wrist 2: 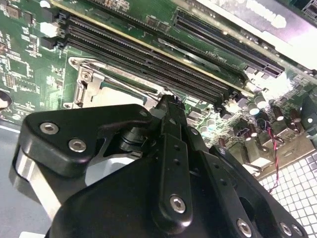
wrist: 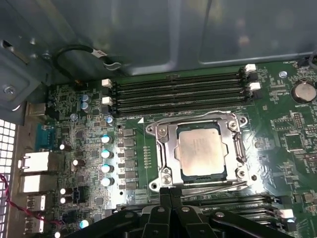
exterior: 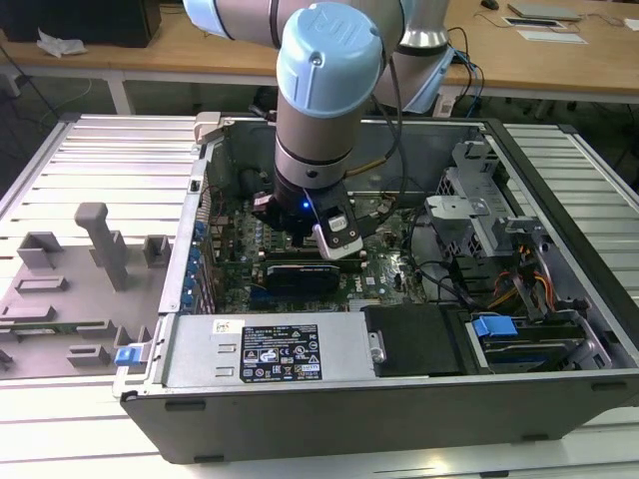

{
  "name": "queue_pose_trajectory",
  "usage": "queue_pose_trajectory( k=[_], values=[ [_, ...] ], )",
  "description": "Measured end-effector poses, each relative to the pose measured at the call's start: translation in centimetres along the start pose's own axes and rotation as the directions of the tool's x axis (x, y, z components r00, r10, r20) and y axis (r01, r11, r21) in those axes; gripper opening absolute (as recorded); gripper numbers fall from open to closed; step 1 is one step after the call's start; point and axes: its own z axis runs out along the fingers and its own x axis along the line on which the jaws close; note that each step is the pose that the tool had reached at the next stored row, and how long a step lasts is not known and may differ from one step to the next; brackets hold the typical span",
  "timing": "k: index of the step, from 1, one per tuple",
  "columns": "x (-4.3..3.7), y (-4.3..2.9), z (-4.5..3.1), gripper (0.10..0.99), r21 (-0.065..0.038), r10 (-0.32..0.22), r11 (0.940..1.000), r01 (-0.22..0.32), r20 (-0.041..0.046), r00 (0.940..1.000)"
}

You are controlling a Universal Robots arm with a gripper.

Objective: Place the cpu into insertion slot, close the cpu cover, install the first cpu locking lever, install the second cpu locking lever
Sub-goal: 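Install the second cpu locking lever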

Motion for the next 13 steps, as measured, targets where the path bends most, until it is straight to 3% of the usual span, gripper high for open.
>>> queue_pose_trajectory(
  k=[5, 13],
  values=[
    [0.29, -0.23, 0.80, 0.106, 0.000, -0.005, 1.0000, 0.005, -0.0014, 1.0000],
    [0.47, -0.31, 1.21, 0.106, 0.001, -0.006, 1.0000, 0.006, -0.0016, 1.0000]
  ],
)
